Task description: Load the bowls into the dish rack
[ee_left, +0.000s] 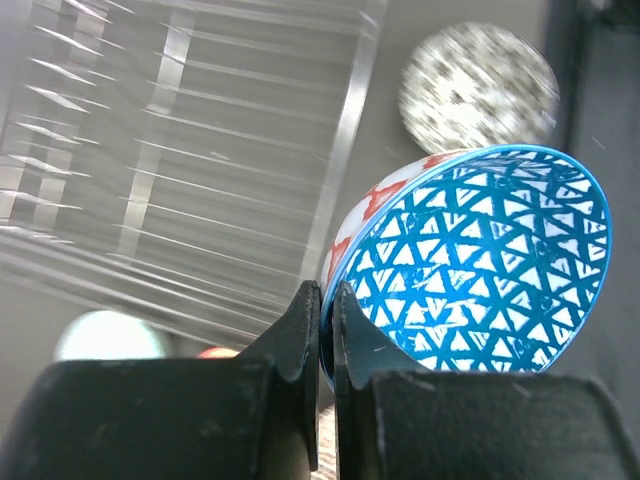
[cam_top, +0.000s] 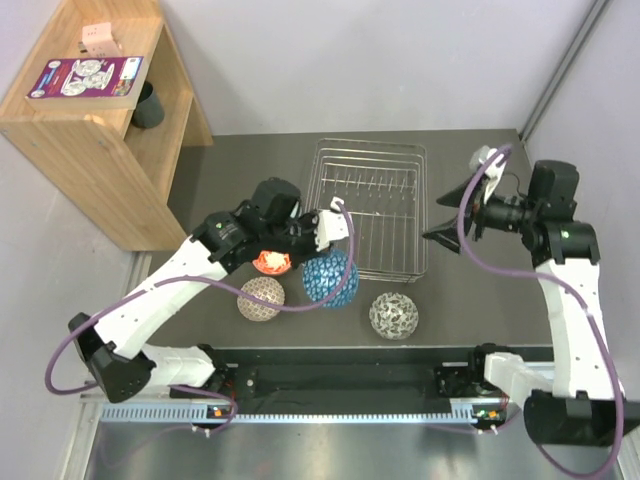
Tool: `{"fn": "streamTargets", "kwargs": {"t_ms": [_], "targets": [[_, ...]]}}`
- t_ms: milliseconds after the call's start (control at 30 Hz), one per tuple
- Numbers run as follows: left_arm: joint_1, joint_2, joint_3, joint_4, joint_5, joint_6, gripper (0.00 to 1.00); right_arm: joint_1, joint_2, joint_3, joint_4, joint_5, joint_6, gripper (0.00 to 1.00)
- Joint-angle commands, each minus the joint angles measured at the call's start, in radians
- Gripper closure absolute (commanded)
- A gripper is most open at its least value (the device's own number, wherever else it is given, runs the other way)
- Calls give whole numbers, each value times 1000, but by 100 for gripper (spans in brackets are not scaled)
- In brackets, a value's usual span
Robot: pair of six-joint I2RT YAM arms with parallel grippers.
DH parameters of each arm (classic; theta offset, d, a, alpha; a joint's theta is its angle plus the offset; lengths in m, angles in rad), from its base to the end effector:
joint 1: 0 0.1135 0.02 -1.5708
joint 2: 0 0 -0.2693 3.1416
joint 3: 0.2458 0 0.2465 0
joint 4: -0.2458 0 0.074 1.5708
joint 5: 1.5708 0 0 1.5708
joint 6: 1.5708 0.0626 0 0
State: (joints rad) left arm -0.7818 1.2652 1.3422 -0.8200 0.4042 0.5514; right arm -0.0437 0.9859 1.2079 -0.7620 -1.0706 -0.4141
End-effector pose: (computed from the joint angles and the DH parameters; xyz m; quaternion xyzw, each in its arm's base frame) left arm 0.1740 -0.2074 0.3595 0.6180 0.6550 -0.2279 0.3703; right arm 0.1828 0.0470 0.3957 -0.3849 0.6893 0.3361 0.5136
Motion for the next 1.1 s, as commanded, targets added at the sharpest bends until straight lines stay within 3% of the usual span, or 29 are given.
{"fn": "streamTargets", "kwargs": {"t_ms": [0,100,267,400,600,767,1067], "targets": [[0,-23,46,191,-93,-70,100,7,126,59,136,-293,185,0],[0,0,48,263,-139,-106,100,36,194,79,286,-316,314,0],[0,20,-4,431,-197,-130,100,194,250,44,580,-263,540,0],[1,57,40,434,-225,-113,100,268,306,25,655,-221,594,0],[12,117,94,444,-186,-105,100,288,410,35,601,-192,516,0],[35,149,130,455,-171,-114,100,317,471,84,448,-167,371,0],[65,175,149,470,-139,-130,100,341,554,114,352,-215,304,0]]}}
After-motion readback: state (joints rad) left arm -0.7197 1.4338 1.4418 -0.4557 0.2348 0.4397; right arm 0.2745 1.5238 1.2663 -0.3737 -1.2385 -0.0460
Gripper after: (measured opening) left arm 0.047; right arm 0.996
